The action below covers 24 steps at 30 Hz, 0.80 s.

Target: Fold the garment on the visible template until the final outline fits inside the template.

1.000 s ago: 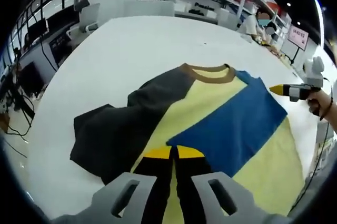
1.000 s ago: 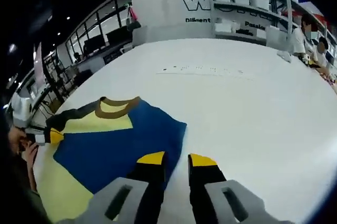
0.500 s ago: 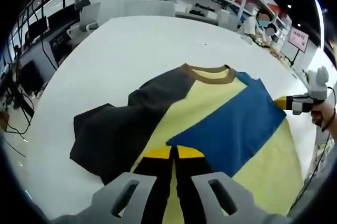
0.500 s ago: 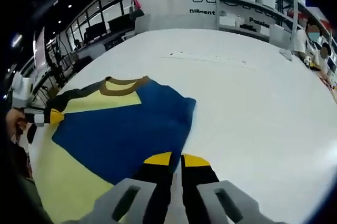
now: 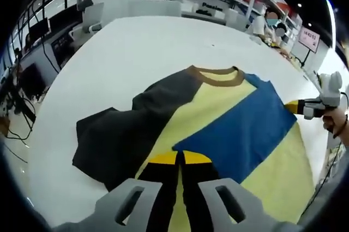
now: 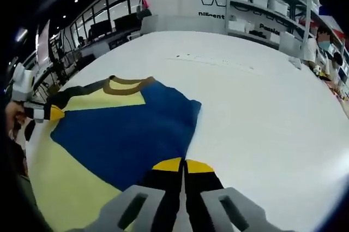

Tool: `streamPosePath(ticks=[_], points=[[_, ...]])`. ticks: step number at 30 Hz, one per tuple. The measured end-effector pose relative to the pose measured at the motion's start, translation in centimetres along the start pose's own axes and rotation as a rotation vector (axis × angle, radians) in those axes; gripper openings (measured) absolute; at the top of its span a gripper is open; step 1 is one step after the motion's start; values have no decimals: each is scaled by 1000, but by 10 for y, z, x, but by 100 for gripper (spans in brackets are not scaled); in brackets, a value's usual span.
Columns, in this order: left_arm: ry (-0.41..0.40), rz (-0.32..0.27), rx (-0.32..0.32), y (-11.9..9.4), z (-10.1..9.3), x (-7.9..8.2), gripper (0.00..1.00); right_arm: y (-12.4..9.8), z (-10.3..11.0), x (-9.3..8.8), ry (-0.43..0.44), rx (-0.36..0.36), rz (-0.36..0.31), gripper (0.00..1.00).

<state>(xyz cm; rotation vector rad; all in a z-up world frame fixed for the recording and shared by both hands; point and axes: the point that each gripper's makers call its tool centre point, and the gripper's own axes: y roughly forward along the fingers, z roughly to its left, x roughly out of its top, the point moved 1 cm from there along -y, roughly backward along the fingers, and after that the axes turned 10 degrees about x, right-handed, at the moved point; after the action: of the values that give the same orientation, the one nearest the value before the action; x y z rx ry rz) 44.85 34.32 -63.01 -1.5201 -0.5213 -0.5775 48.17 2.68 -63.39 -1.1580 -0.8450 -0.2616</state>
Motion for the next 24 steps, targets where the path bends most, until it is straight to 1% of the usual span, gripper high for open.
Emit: streamPosePath(ticks=[3,5,6,7,8,9,10,11,12,13,14,16,17,24], points=[[1,2,0,0,-1,0,0,-1,-2,0,-18,-2,11,0],[16,0,1,0,-3,0,0,-2,-5,0,-35,-10,22,0],[16,1,0,0,-4,0,0,-2,-6,0,-31,-10,23,0],[22,1,5,0,-4,0,0,-6,-15,-3,-35,-61,42,0],[26,2,6,0,-4,0,0,-9,-25,-6,-81,-93,75,0],[30,4,7,0,-4,0,0,-10,-29,-6,-82,-95,70,0],[33,5,7,0,-4,0,0,-11,-28,-4,6,-61,21,0],[34,6,4,0,-4,0,0,-14,-28,-4,61,-35,4,0],[34,6,4,0,-4,0,0,-14,-28,-4,75,-30,0,0],[27,7,-2,0,-4,0,0,-18,-29,-4,122,-22,-13,0],[24,9,-3,0,-4,0,0,-19,-29,-2,133,-15,-30,0],[22,14,-5,1,-4,0,0,-22,-24,2,183,-1,-67,0],[23,17,-4,0,-4,0,0,-24,-23,2,181,8,-61,0],[26,14,1,0,-4,0,0,-26,-11,12,156,29,-82,1]])
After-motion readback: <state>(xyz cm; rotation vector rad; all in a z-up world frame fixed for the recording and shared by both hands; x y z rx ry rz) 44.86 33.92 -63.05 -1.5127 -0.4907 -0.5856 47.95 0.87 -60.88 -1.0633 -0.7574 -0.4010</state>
